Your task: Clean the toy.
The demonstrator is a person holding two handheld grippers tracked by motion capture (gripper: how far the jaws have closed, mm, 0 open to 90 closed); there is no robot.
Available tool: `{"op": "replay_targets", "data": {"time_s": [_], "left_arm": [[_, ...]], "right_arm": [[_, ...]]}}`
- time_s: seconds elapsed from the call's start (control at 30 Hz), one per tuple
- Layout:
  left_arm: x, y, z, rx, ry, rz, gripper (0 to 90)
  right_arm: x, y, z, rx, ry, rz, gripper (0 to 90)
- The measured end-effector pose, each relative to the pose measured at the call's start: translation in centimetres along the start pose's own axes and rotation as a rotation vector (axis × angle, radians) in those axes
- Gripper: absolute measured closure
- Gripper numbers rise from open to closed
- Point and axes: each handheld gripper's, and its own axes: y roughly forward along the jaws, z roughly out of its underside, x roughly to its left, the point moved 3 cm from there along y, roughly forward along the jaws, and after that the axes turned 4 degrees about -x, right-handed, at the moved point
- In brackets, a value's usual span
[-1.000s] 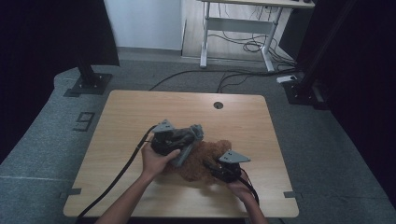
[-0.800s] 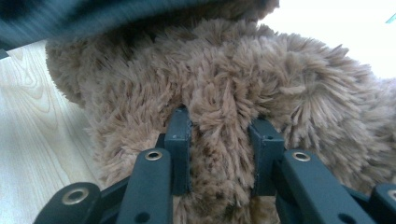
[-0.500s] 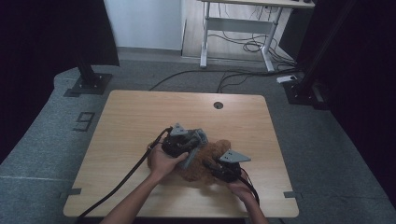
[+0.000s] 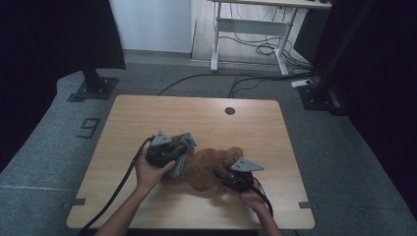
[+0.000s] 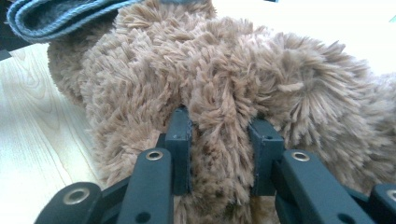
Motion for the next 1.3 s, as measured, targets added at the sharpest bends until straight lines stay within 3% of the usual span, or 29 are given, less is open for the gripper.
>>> {"op": "replay_targets", "data": {"time_s": [0.3,0.4,0.57,0.63,0.7,0.83,0.93,1.0,1.17,1.3], "left_arm": [[2.7,-2.1,1.5,-0.008,-0.050,-0.051,74.9],[3.9,-2.4,2.4,-0.013,-0.107,-0.051,75.0],[5.0,-2.9,3.4,0.002,-0.136,-0.074,75.0],[5.4,-3.2,3.3,-0.007,-0.184,-0.048,74.9],[4.9,-3.4,2.3,-0.033,-0.180,-0.030,74.9],[2.1,-2.4,-0.7,-0.057,-0.111,0.027,74.7],[0.1,-0.1,-2.6,-0.035,-0.067,0.060,74.6],[-0.6,1.4,-3.2,-0.015,-0.061,0.071,74.6],[-1.4,4.1,-2.8,0.044,-0.091,0.096,74.9],[-1.0,4.3,-1.8,0.066,-0.098,0.084,76.1]], "right_arm": [[0.0,0.1,0.0,-0.002,-0.002,0.001,66.4],[0.0,0.1,0.0,-0.006,0.002,0.001,66.4],[0.0,0.1,0.1,-0.005,-0.002,0.003,66.5],[0.0,0.1,0.1,-0.007,0.003,0.005,66.5],[-0.2,0.1,0.1,-0.006,0.004,0.008,66.5],[-0.4,0.1,0.2,-0.013,0.019,0.007,66.5],[-0.3,0.0,0.2,-0.013,0.019,0.009,66.4],[-0.3,0.0,0.2,-0.014,0.016,0.008,66.4],[-0.4,0.0,0.2,-0.017,0.019,0.003,66.4],[-0.3,0.0,0.3,-0.023,0.024,0.000,65.5]]}}
